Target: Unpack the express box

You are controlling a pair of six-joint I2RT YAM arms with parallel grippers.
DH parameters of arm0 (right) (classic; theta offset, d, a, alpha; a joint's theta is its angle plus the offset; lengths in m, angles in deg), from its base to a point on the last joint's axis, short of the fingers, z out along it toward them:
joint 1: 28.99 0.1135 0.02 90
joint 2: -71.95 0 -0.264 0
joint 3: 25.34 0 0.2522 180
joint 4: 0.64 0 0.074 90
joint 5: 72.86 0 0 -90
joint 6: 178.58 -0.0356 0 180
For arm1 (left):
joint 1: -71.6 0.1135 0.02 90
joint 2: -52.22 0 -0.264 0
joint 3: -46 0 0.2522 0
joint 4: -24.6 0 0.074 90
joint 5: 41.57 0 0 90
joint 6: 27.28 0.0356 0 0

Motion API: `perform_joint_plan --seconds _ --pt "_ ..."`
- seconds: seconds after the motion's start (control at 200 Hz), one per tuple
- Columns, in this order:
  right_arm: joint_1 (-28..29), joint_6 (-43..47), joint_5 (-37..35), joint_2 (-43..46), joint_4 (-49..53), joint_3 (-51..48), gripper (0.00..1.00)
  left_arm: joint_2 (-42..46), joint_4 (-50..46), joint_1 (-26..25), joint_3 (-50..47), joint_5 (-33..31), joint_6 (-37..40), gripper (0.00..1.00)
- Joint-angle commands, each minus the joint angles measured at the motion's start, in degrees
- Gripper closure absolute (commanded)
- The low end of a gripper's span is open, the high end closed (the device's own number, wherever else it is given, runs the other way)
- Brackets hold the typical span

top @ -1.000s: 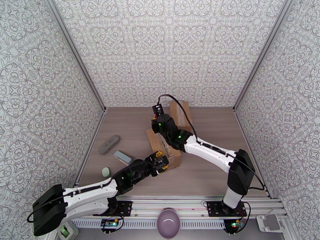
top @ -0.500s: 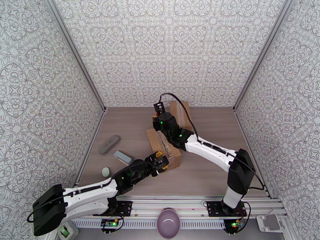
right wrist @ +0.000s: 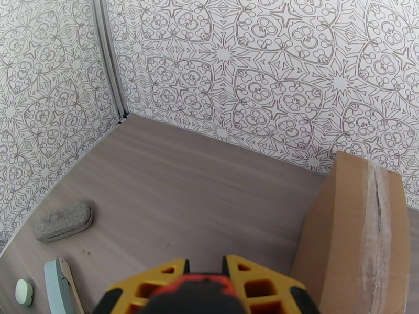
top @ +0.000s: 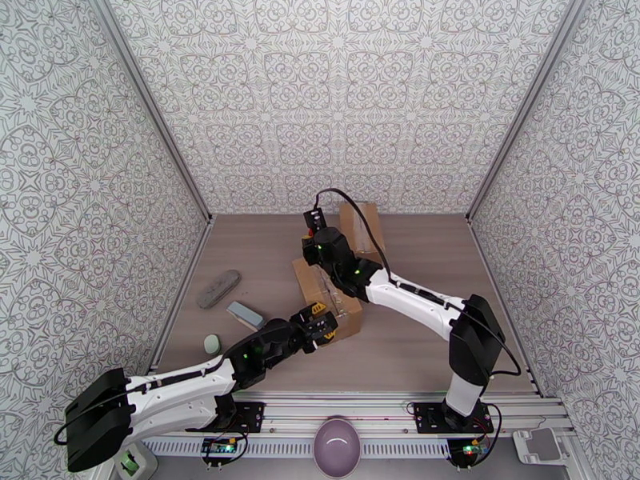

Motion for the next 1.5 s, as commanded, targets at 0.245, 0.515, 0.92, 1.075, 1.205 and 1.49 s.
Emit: perform_joint_plan --seconds 0.245,0.515,0.92,1.075,1.205,1.49 --pt "-0.3 2.0 -1.8 -0.3 -1.2 0.0 1.00 -0.6 -2.5 -0.5 -0.8 -0.7 -0.6 0.45" --pt "-0.3 1.2 -1.5 0.5 0.2 -1.6 1.00 -1.2 -1.4 -0.4 -0.7 -2.1 -1.0 0.45" --pt "-0.1 -1.8 -1.4 3.1 3.2 -3.4 1.00 -2.5 1.3 -0.5 -0.3 -5.2 -1.6 0.46" --pt "-0.1 -2.4 -1.8 4.0 4.0 -4.1 1.00 -2.6 1.6 -0.5 -0.2 -6.8 -2.1 0.46" --pt "-0.1 -2.9 -1.4 4.7 4.8 -4.6 1.00 -2.5 2.0 -0.5 -0.3 -7.9 -2.5 0.46" --pt "0.0 -3.8 -1.0 6.5 5.8 -6.2 1.00 -3.0 2.9 -0.5 -0.1 -9.4 -2.9 0.47"
